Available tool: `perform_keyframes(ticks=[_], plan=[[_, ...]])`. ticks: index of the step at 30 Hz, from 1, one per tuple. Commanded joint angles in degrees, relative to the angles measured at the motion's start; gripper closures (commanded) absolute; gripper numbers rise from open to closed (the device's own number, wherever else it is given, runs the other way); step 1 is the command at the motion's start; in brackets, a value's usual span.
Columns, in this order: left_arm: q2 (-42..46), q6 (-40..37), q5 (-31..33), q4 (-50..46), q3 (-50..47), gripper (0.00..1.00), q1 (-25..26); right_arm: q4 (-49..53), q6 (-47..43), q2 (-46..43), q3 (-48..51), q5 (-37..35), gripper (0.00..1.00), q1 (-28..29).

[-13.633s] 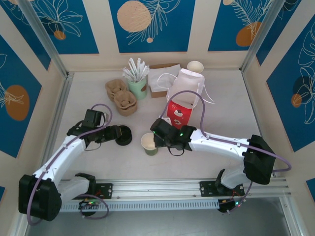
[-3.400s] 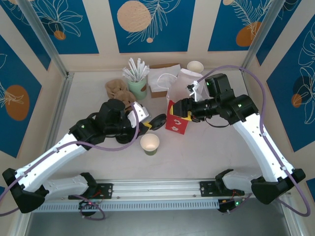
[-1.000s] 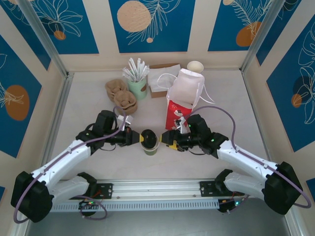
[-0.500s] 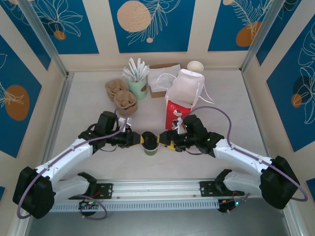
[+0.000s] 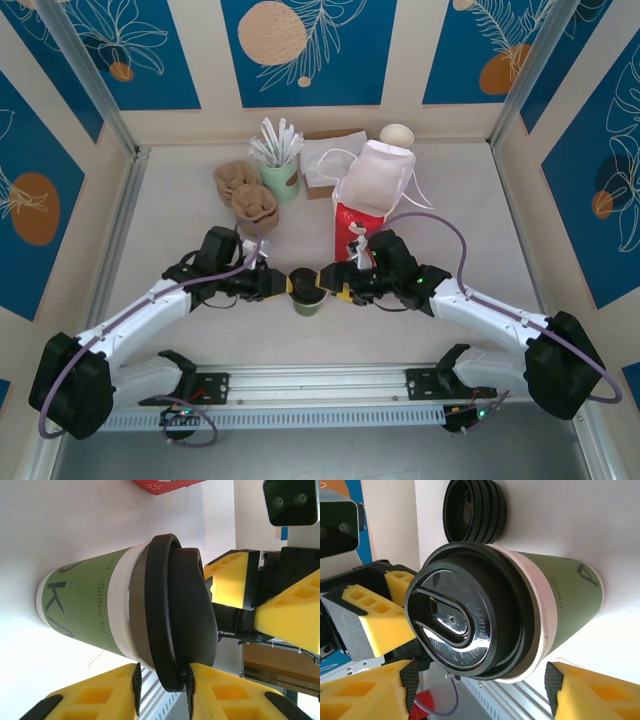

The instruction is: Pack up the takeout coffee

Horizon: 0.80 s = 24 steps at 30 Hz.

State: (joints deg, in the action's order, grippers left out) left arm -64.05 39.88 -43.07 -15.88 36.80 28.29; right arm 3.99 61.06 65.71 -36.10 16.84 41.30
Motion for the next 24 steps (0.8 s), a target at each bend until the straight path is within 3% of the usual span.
perform_keyframes(ticks=[1, 15, 24], plan=[[-1.01, -2.0, -0.52, -0.66, -0.1, 0.7, -0.69, -0.07, -0.46, 0.63, -1.86, -0.76, 0.3, 0.42], [-2.67, -2.95, -0.26, -0.58, -0.5, 0.69, -0.83, 1.21, -1.36, 1.7, -3.47, -1.71, 0.3, 1.11], [1.31, -5.19, 2.15, -6.5, 1.67, 0.54, -0.78, 4.87, -3.13, 1.59, -5.36, -4.91, 0.3, 3.08]])
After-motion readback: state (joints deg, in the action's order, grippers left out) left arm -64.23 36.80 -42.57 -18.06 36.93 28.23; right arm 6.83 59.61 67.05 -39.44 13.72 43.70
